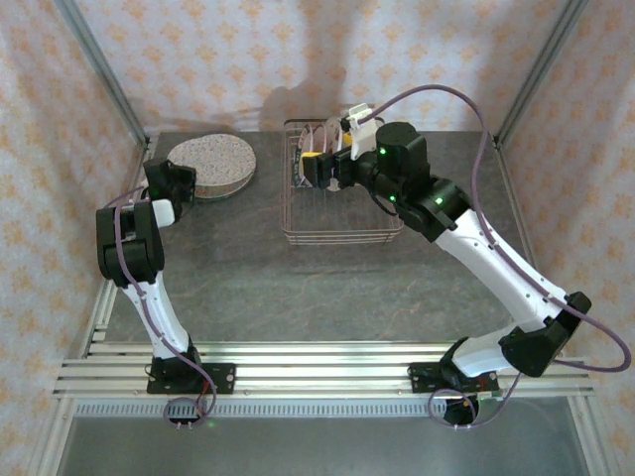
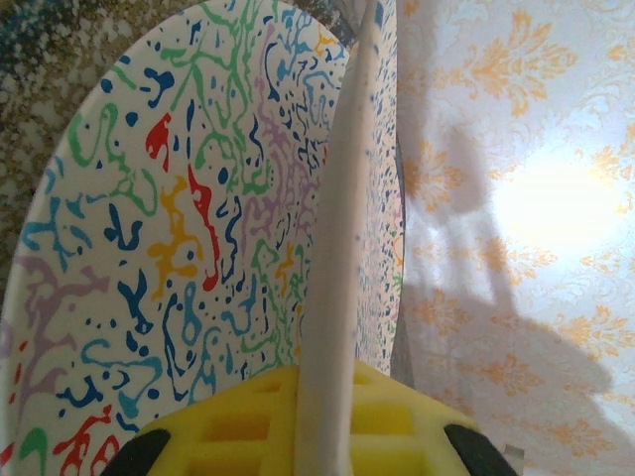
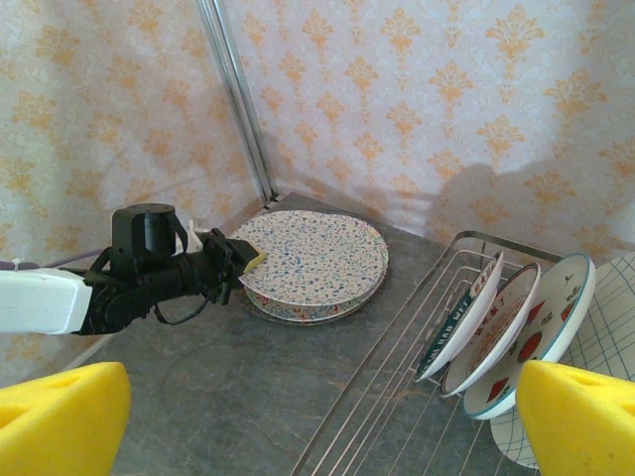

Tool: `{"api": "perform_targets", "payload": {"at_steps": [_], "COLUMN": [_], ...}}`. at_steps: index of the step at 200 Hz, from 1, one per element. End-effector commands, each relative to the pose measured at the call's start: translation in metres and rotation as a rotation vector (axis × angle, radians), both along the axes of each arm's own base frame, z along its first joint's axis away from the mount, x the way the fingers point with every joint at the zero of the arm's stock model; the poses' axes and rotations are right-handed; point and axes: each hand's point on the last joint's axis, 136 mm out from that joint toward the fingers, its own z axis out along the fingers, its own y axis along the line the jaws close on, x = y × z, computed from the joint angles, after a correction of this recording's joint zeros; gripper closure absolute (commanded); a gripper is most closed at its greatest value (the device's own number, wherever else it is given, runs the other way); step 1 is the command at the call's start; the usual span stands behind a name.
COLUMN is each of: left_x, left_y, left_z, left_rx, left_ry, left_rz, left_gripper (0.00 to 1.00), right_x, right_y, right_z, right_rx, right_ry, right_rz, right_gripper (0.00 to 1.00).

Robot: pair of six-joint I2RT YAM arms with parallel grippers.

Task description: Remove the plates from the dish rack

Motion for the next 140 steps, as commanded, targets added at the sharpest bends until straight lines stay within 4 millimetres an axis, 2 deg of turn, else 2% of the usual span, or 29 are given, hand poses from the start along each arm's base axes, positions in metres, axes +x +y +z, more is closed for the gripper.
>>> {"api": "perform_targets", "payload": {"at_steps": [1,140], "left_x": [0.012,0.012], "left_y": [0.004,0.005], "left_z": [0.024,0.013], "left_rx": [0.026,0.03], "left_ry": [-0.072,0.004], "left_rz": [-0.023,-0.052], "left_gripper": [0.94,0.94], "right_x": [-0.006,-0.008], "right_y": [0.0,-0.004], "right_z": [0.013,0.016], "right_rx": [0.025,0.047], "right_ry": [-0.007,0.002], "right_rz": [0.007,-0.002], "right_gripper": [0.01,0.01]}}
